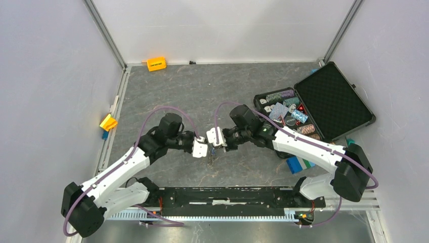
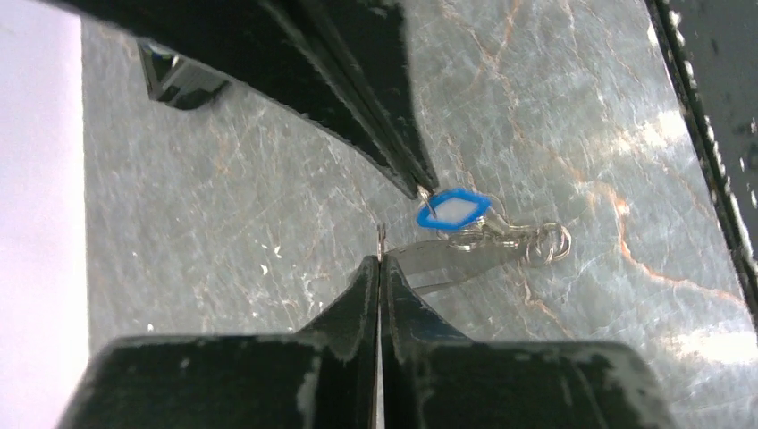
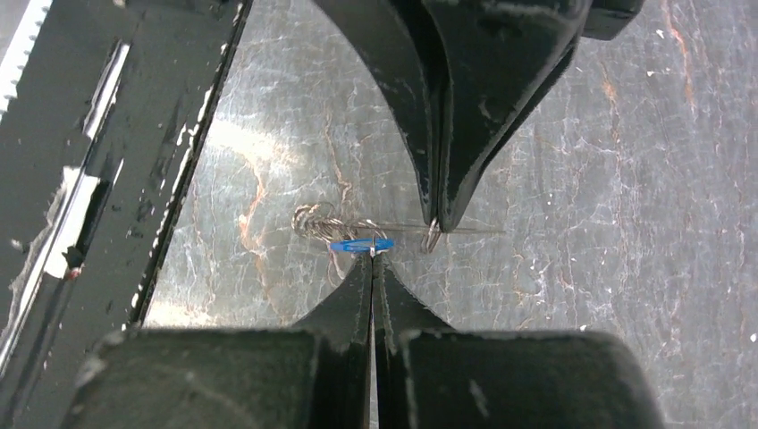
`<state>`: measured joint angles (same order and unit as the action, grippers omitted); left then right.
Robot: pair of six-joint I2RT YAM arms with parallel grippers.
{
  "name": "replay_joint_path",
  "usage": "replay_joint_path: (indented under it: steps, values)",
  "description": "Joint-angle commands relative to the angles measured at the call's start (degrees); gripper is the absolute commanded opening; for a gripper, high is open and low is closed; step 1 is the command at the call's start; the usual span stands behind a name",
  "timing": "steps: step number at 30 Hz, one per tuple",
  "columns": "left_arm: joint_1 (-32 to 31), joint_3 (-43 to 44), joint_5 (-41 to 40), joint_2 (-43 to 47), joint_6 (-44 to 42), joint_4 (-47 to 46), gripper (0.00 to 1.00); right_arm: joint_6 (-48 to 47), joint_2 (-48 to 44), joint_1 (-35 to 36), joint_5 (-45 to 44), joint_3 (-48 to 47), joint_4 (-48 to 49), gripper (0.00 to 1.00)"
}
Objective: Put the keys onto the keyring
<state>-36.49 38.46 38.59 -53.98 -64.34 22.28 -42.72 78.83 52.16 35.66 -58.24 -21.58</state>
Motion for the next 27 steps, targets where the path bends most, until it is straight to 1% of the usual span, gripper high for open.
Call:
replay_joint_path:
  steps: [1,8,11,14,17,21,27]
  values:
    - [-0.16,5.63,-3.46,-2.63,18.80,-5.26,0.02,6.85,-1.04,-1.52,-1.59,-0.32,5.47,0.00]
    - [-0.16,7.42,-7.25,-4.07,30.03,-5.70,0.02,12.88,-1.66,-3.48,-2.57,0.50,9.45,0.00]
    - [-0.18,7.20,-8.39,-3.88,32.72,-7.12,0.02,15.38,-1.06,-4.75,-0.59,0.54,10.90,0.00]
    - [-0.20,6.34,-9.25,-3.60,34.87,-9.21,0.02,16.50,-0.52,-5.44,2.03,0.47,11.45,0.00]
    - [-0.16,5.69,-10.76,-3.70,36.76,-11.12,0.02,17.09,-0.13,-5.67,2.78,0.30,11.65,0.00]
    - [-0.25,5.48,-12.55,-4.36,38.87,-12.33,0.02,18.31,0.65,-5.84,2.44,-0.01,12.13,0.00]
    - [-0.41,4.84,-13.00,-4.34,38.95,-12.83,0.02,20.71,1.20,-6.16,0.41,-0.03,13.39,0.00]
